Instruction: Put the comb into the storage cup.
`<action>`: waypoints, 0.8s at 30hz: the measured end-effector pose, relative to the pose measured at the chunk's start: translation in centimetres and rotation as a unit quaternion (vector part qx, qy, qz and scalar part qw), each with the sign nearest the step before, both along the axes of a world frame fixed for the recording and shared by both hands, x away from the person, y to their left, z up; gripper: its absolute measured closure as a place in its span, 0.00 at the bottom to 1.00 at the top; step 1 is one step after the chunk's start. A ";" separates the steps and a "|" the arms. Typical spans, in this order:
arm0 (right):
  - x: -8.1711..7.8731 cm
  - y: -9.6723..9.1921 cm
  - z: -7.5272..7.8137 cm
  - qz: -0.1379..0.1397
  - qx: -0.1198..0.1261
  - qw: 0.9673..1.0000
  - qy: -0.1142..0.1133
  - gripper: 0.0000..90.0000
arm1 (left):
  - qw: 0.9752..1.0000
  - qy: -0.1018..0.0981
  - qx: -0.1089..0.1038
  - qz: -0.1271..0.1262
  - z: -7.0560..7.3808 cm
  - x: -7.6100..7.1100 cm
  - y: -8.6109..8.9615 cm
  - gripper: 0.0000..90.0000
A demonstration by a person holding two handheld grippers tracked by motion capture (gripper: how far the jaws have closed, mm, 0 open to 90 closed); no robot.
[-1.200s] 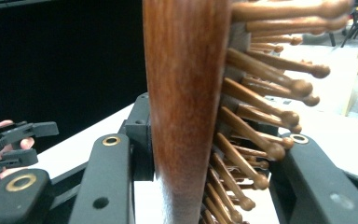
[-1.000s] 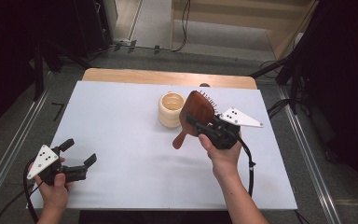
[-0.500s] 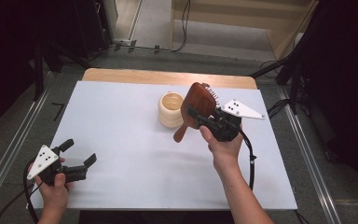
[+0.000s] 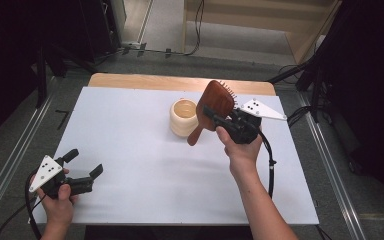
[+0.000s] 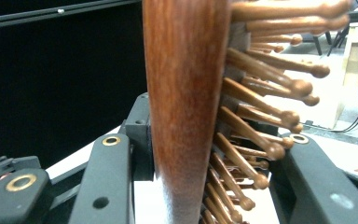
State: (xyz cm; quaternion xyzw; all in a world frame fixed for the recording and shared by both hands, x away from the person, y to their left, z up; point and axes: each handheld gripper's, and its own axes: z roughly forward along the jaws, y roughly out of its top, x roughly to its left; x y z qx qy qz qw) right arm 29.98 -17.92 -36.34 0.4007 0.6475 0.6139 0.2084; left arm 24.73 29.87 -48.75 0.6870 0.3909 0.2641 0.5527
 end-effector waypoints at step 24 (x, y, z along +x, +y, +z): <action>1.9 -0.5 1.3 -0.004 0.006 1.000 -0.002 0.60 | 1.000 -0.002 0.011 -0.004 -0.1 0.0 -0.2 0.00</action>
